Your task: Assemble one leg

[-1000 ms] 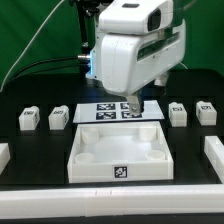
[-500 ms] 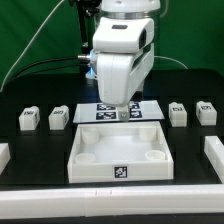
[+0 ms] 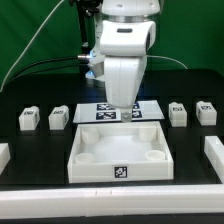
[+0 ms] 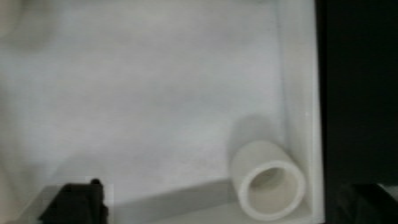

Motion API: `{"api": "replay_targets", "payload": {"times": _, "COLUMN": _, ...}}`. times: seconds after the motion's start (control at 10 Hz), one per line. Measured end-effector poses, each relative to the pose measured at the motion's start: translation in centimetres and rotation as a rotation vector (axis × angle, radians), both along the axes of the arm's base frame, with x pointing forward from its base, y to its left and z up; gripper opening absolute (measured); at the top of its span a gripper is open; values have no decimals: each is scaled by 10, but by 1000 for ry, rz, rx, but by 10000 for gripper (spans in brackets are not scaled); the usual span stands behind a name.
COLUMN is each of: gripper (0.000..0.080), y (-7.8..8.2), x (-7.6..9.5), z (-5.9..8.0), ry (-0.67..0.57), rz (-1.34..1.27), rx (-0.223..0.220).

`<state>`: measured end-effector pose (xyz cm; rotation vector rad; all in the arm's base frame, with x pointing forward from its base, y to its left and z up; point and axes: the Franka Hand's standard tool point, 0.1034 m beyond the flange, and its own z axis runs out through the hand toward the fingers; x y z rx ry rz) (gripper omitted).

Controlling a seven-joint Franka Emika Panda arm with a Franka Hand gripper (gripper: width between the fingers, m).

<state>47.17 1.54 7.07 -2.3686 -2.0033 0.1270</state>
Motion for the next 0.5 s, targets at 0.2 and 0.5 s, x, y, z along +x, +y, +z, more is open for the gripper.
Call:
{"api": "replay_targets", "payload": {"times": 0.2, "gripper": 650, "y": -2, "x": -34, "z": -15, "ry": 20, "rz": 84, "rx": 9}}
{"api": "replay_targets", "payload": {"times": 0.5, "gripper": 650, "y": -14, "x": -56, "z": -44, "ry": 63, "rz": 83, "rx": 17}}
